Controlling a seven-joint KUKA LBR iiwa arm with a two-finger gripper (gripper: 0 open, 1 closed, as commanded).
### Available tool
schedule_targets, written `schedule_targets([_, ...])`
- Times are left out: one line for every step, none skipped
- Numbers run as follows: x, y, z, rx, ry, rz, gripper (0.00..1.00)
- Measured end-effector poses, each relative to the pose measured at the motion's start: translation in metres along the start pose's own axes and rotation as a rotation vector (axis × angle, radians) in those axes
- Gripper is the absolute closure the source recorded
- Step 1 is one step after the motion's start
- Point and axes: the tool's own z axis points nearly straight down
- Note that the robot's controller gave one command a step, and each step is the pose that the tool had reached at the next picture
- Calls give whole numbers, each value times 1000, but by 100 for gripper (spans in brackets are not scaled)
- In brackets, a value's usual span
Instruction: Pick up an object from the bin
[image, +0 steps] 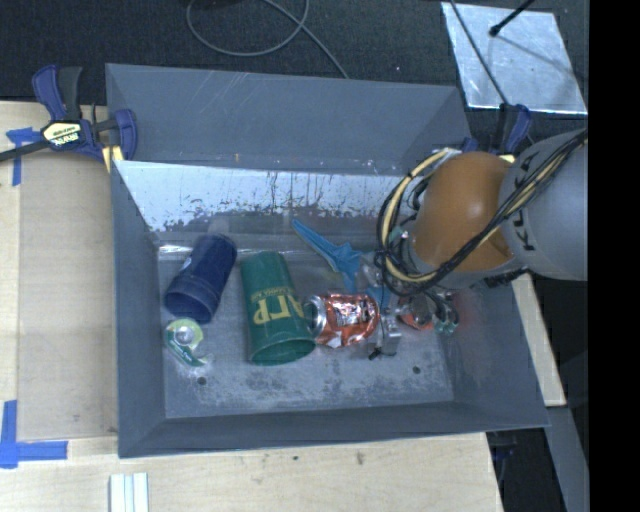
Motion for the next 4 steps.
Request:
schedule_targets([4,47,19,0,7,114,100])
schedule_targets([4,47,19,0,7,114,100])
schedule_targets([7,40,-82,0,4,91,100])
schedule_targets([7,40,-82,1,4,90,100])
